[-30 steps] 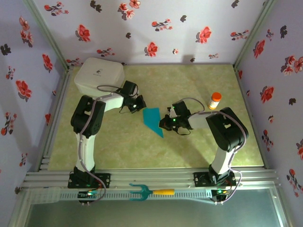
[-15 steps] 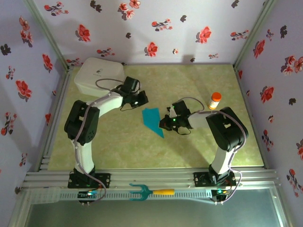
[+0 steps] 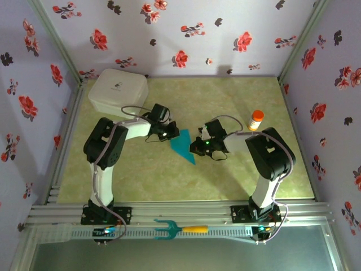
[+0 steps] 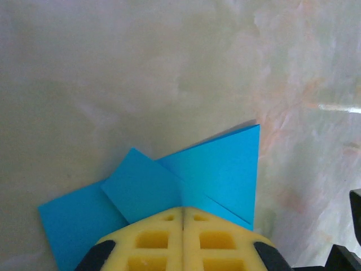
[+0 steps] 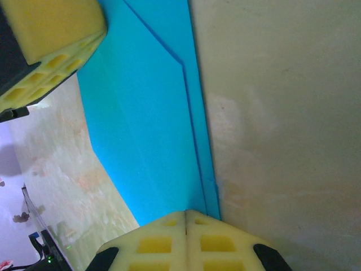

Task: Fold a paper plane with a square sheet of paper (pick it up from the middle)
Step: Fourth fold the wing at the center of the table.

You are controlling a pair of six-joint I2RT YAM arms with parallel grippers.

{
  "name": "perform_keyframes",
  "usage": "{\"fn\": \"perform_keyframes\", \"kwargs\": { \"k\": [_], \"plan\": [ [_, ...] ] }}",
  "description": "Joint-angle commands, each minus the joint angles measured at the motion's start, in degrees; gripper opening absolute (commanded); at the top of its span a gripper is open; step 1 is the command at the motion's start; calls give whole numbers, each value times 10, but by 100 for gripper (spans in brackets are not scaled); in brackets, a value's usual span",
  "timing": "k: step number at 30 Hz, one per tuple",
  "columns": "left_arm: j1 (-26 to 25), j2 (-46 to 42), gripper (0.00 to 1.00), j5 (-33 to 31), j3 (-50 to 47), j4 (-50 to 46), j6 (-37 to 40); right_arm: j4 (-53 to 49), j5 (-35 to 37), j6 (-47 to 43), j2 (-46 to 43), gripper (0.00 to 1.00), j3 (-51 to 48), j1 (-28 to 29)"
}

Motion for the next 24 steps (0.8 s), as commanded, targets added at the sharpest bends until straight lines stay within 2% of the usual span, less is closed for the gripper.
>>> {"fn": "perform_keyframes", "kwargs": {
  "k": [1,7,14,19,24],
  "plan": [
    [14,6,4,-14,-23,-3,-6,-97,17,-19,-16,3,7,3],
    [13,10,3,-13,-24,-5,-9,-102,11,-16,-49,3,57,15],
    [14,11,3,-13,-17,-15,-5,-104,12,-12,29,3,107,48],
    [14,12,3,-13,-15,-16,-3,-106,19,-21,55,3,83,42],
    [13,15,3,-14,-10,-24,1,-73,-5,-13,18,5,20,36]
  ]
}}
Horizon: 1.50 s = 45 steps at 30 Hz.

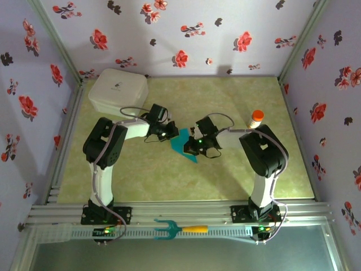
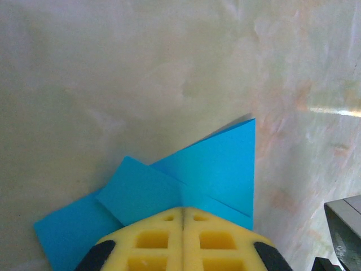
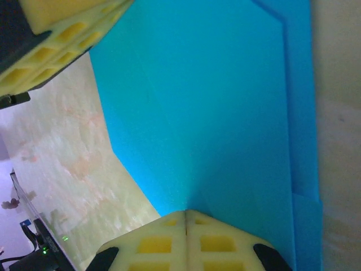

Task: Fold a paper plane with a square sheet of paper (pick it up from the middle)
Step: Fourth fold the wing at the center of the table.

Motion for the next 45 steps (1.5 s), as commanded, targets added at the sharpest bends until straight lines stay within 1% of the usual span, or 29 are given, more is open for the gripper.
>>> {"fn": "perform_keyframes", "kwargs": {
  "k": [1,6,12,17,20,23,26,29,31,37,45],
  "plan": [
    [7,15,3,-26,-1,-41,7,-18,-11,0,-25,5,-52,-3],
    [8,20,3,-27,3,-45,8,4,-20,12,-76,6,-113,-19],
    [7,19,2,-26,4,-46,7,4,-22,16,-115,7,-161,-39],
    [8,18,3,-25,2,-44,6,-7,-24,20,-156,8,-164,-40],
    [8,17,2,-24,2,-45,7,-14,-18,23,-182,8,-137,-39],
    [7,15,3,-24,3,-43,8,-14,-12,15,-162,8,-101,-39],
    [7,18,3,-23,4,-41,6,-30,-2,5,-103,8,-56,-39],
    [6,18,3,-23,6,-41,5,-5,-1,15,-62,7,-41,-39],
    [6,17,3,-21,7,-41,6,-22,4,5,-42,7,-32,-39],
    [8,17,3,-23,27,-52,22,-63,42,-11,-30,0,-60,-39],
    [34,24,3,-40,41,-59,26,-38,42,7,-22,0,-94,-39]
  ]
}}
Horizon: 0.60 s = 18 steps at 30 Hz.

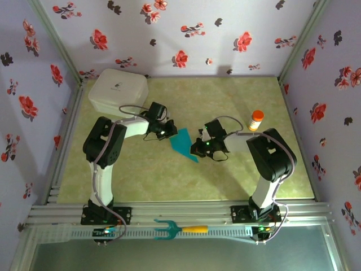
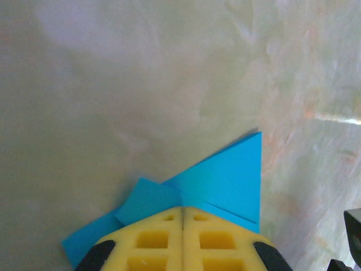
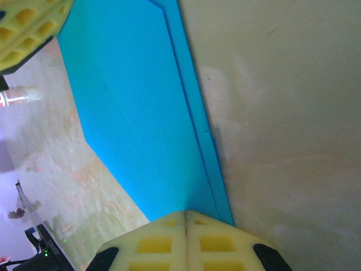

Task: Fold a paper plane with a square sheet of paper (pick it up from the middle)
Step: Fourth fold the wing at the center of the table.

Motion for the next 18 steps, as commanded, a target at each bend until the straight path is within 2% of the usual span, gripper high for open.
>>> {"fn": "perform_keyframes", "kwargs": {
  "k": [1,9,15,18],
  "plan": [
    [24,18,3,-27,16,-22,15,-58,41,2,19,0,-31,-2],
    [49,19,4,-25,21,-20,21,-52,35,4,20,0,-32,-2],
    [40,-6,4,-24,37,-37,22,-49,26,3,15,0,-25,-2],
    [32,-30,5,-43,34,-47,18,-49,25,4,9,0,-19,-2]
  ]
}}
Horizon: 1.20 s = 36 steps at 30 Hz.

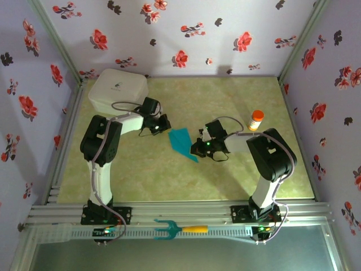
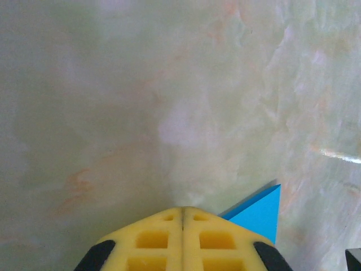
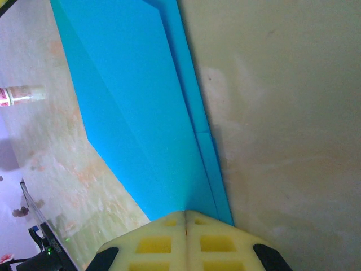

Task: Fold a paper plane with a square sheet of paper (pick it up from the middle)
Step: Fourth fold the wing at the center of the table.

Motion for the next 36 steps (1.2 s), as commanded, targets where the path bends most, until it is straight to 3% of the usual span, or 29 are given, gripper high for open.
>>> {"fn": "perform_keyframes", "kwargs": {
  "k": [1,6,13,22,25,30,36],
  "plan": [
    [-10,-41,5,-26,7,-24,8,-60,32,3,8,0,-13,-1],
    [-50,-76,6,-35,-4,-27,14,-52,31,8,3,2,-3,-1],
    [-112,-44,6,17,-16,-28,20,-54,33,8,2,2,-6,-1],
    [-122,-10,5,15,-37,-7,8,-49,30,16,-22,3,-11,-1],
    [-122,-3,5,3,-37,-13,13,-58,31,21,-53,7,-15,-1],
    [-121,-3,4,3,-46,-16,17,-54,33,82,-124,25,-54,-1],
    [-121,-9,4,3,-51,-10,7,-98,68,124,-187,36,-94,-1]
  ]
}}
